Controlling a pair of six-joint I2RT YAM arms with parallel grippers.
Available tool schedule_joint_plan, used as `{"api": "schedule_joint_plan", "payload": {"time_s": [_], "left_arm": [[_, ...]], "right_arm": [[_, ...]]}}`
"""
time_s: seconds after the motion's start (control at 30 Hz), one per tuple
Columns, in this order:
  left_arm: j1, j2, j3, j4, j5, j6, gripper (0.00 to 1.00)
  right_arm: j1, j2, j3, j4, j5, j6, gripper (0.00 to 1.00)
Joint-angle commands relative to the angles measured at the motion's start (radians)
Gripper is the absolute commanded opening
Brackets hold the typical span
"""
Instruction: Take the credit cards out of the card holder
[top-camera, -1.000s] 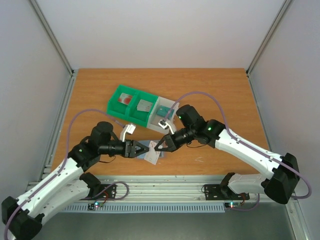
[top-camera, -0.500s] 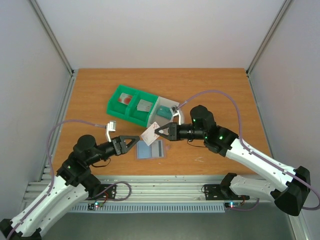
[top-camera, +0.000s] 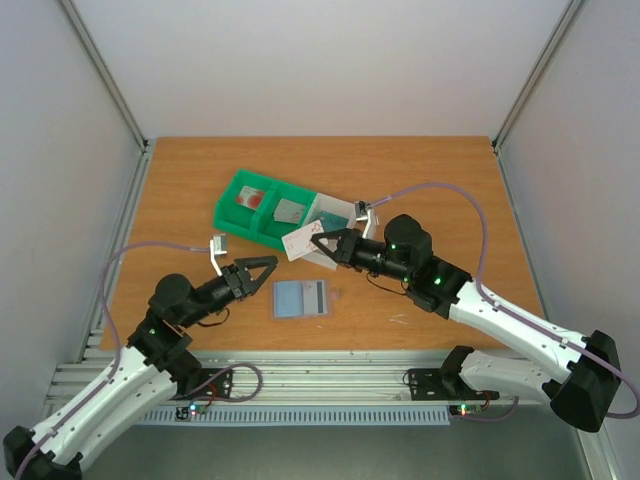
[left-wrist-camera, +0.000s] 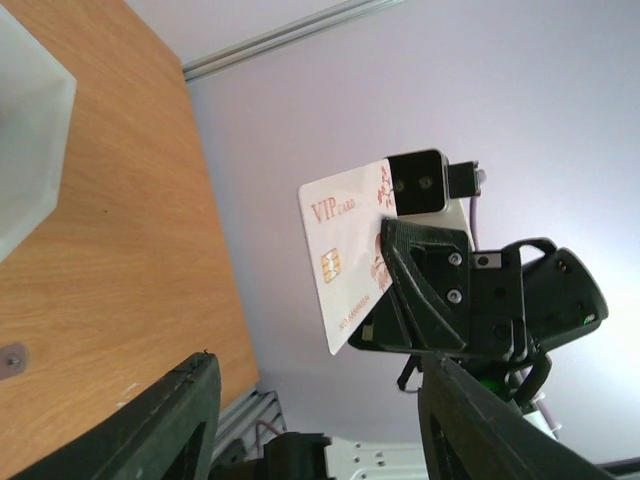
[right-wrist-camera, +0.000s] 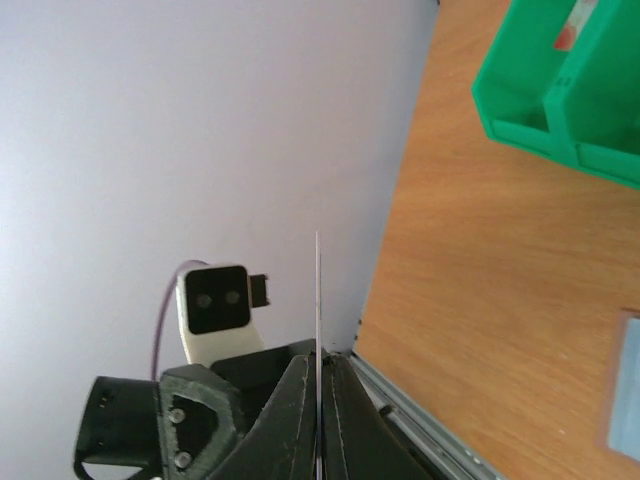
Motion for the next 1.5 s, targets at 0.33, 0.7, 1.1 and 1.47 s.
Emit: {"api": "schedule_joint_plan", "payload": {"time_s": [0.33, 0.7, 1.1, 1.47], "left_arm": [[-0.004, 0.179, -0.009, 0.375, -0.019, -0.150, 0.37], [-0.004, 0.245, -0.010, 0.428, -0.022, -0.174, 0.21], [-0.005, 0.190, 0.017, 0.307, -0.041, -0.096, 0.00], [0.014, 0.146, 0.208, -0.173, -0.053, 0.212, 0.00]], "right_arm": [[0.017, 0.036, -0.015, 0.150, 0.100, 0.111, 0.01], [0.016, 0.059, -0.022, 0.164, 0.094, 0.134, 0.01], [0.017, 0.019, -0.057, 0.129, 0.103, 0.102, 0.08], [0.014, -0.122, -0.040, -0.192, 0.148, -0.102, 0.72]]}}
